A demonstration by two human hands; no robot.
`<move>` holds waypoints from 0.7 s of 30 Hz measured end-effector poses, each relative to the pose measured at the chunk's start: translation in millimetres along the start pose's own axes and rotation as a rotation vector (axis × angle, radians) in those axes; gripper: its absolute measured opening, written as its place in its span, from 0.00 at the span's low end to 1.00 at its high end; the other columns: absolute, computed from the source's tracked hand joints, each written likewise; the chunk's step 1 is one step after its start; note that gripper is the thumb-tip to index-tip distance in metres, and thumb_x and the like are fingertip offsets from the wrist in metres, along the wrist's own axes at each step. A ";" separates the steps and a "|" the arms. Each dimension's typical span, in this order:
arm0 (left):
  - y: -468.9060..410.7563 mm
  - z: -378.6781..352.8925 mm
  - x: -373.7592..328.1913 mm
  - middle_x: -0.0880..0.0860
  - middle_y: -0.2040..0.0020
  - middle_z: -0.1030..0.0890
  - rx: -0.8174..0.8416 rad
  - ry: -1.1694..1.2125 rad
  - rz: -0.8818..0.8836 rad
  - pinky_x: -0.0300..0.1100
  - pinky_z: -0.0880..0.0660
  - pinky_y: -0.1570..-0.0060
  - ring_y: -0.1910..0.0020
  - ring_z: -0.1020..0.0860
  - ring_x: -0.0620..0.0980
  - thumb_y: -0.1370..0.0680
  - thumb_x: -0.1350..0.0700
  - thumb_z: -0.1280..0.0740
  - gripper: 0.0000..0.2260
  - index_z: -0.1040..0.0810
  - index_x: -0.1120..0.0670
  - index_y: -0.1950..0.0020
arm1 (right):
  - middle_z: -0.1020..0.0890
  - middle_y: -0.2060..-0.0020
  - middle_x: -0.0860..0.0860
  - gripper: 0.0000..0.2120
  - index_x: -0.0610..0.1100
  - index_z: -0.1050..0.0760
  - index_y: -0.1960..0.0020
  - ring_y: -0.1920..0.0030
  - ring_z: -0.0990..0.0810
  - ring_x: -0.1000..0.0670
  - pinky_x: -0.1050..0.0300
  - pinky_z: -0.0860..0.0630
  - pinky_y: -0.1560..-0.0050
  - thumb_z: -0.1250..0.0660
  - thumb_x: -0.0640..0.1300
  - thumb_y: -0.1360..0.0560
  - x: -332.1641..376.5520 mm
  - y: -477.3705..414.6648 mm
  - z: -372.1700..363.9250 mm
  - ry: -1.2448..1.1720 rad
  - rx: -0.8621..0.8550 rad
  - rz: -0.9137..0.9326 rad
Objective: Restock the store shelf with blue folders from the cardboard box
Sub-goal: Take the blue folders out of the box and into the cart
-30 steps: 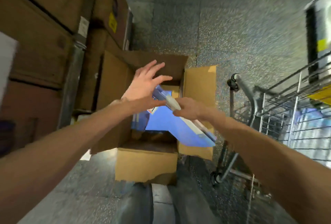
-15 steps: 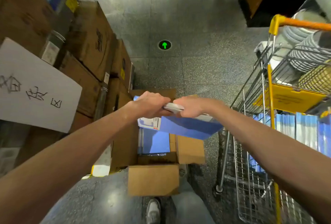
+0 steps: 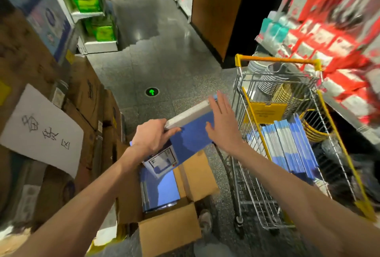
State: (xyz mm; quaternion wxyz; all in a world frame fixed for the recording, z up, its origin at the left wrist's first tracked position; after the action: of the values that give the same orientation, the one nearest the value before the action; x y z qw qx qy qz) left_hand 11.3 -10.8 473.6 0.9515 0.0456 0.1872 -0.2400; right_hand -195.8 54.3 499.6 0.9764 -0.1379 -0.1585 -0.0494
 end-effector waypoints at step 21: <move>-11.2 -54.0 -331.9 0.54 0.70 0.28 0.155 0.124 -0.541 0.48 0.40 0.70 0.69 0.29 0.54 0.21 0.33 0.39 0.28 0.32 0.55 0.66 | 0.25 0.36 0.50 0.22 0.51 0.26 0.37 0.42 0.20 0.39 0.46 0.16 0.55 0.32 0.62 0.24 -209.8 186.0 129.6 -1.264 -0.540 -1.033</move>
State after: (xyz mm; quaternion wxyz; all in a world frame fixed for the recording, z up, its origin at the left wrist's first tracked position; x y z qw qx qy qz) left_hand -282.5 134.8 549.1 0.8333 0.0813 0.2314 -0.4954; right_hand -406.3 280.3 502.8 0.4937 -0.2778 -0.6982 -0.4377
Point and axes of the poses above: each hand's wrist, its own y-axis away from the middle knuckle, its own z-axis out of the back of the hand, x = y × z, the point moved 6 cm from there along -y, towards the middle knuckle
